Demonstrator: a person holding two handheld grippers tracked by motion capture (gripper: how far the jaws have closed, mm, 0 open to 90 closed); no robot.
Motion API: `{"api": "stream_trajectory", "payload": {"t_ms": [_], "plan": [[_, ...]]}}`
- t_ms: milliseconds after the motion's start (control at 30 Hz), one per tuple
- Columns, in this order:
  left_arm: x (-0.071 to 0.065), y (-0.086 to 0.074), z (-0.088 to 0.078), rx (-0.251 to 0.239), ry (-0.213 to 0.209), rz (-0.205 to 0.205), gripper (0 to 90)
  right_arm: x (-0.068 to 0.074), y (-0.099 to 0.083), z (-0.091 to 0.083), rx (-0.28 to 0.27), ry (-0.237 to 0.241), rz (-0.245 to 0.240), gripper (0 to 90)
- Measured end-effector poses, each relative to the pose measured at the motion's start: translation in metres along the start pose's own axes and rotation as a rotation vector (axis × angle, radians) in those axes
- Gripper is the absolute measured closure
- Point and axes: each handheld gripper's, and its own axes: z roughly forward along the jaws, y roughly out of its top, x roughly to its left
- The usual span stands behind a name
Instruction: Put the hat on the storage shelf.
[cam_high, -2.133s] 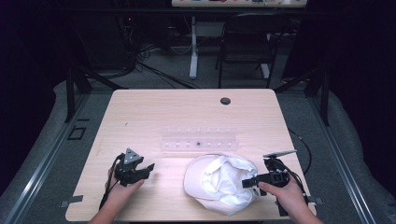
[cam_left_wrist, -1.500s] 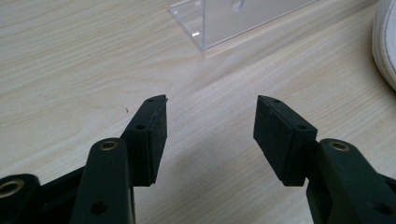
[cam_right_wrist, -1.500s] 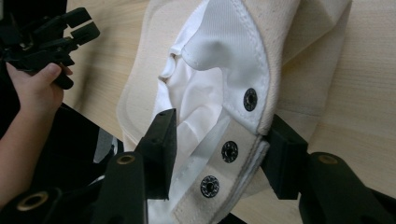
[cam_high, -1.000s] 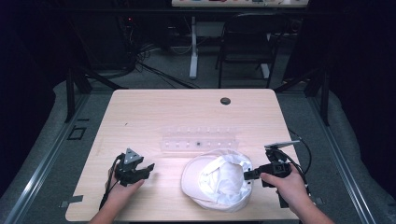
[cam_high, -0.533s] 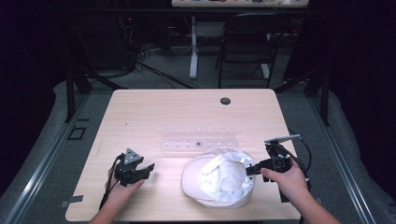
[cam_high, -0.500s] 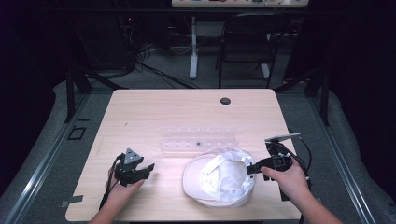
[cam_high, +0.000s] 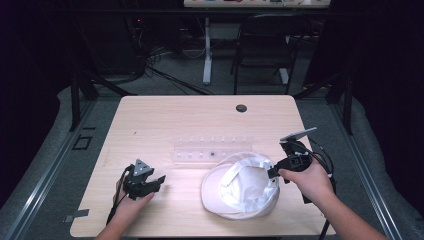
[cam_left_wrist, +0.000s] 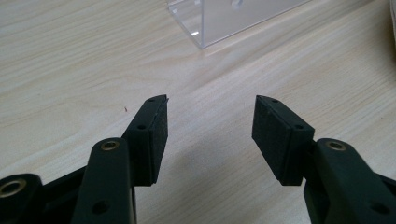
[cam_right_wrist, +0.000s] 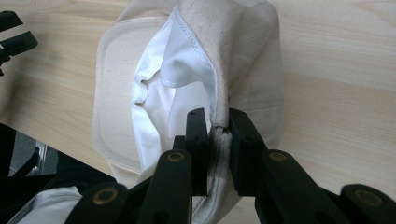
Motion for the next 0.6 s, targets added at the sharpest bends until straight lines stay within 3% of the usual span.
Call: {"api": "stream_trajectory", "payload": {"t_ms": [167,600], "plan": [[0.0,0.0,0.0,-0.001,-0.001,-0.002,45.7,0.005,0.005,-0.003,0.009,-0.019,0.01,80.0],[-0.001,0.0,0.001,0.004,-0.003,-0.001,45.7,0.018,0.018,-0.022,-0.005,0.015,0.019,80.8]]}}
